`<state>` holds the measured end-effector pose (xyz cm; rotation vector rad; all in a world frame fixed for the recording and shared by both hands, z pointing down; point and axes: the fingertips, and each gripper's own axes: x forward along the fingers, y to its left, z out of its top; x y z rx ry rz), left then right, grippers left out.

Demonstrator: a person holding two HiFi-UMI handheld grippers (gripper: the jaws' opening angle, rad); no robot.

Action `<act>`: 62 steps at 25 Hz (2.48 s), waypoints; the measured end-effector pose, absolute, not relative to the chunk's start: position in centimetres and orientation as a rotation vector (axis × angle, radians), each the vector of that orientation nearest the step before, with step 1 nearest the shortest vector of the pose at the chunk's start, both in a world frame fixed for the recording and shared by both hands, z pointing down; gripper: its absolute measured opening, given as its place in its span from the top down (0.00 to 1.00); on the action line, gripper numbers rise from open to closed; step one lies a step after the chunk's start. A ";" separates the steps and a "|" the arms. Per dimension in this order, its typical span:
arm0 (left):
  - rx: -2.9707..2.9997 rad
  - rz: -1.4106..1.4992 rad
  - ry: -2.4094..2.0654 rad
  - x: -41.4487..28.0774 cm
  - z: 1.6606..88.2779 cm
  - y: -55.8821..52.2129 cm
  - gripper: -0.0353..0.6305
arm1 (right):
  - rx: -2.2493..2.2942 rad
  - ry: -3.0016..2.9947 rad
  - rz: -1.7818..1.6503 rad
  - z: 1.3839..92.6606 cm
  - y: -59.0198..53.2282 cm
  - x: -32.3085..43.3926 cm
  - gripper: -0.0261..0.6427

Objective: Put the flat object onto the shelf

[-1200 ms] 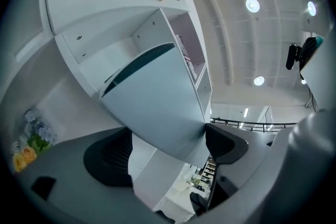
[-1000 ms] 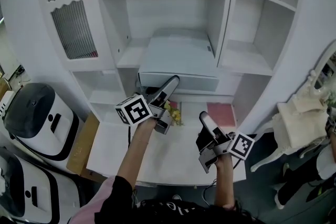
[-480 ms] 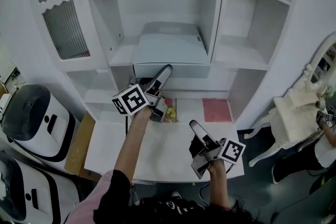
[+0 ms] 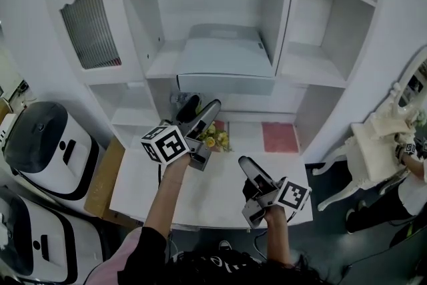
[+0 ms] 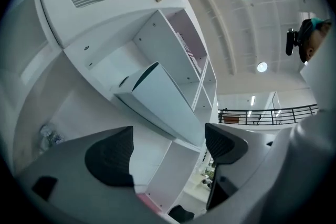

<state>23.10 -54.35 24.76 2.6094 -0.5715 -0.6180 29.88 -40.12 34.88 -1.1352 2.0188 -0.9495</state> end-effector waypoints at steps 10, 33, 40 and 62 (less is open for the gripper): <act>2.606 -0.411 -0.585 20.2 32.0 -49.2 0.30 | -1.135 2.098 -0.936 35.4 -39.3 26.3 0.49; 2.553 -0.123 -0.665 3.4 46.1 -34.3 0.30 | -1.303 2.236 -0.946 42.4 -30.6 12.7 0.49; 2.497 -0.157 -0.559 -1.3 47.6 -29.1 0.30 | -1.354 2.212 -1.006 45.1 -25.9 7.0 0.50; 2.438 -0.162 -0.460 -4.1 49.8 -21.6 0.42 | -1.443 2.203 -1.023 46.5 -19.7 3.9 0.83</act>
